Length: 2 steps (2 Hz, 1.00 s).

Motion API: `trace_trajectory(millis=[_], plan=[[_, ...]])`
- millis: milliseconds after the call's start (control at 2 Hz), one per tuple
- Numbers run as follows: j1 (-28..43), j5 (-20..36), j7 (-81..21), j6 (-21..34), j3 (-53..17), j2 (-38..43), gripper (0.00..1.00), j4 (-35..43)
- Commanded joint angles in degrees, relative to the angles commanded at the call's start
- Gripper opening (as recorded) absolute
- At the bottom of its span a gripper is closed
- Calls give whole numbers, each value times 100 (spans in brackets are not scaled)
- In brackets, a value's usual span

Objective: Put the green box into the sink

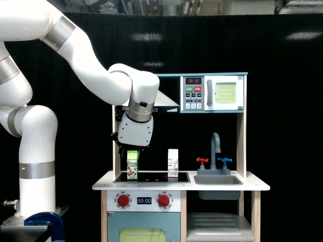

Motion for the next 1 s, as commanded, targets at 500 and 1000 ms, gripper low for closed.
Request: trace_trajectory(millis=[500,1000], plan=[[416,380,-844,373,-800,132,100,94],[698,702,-969,128,-865,167,100,-59]])
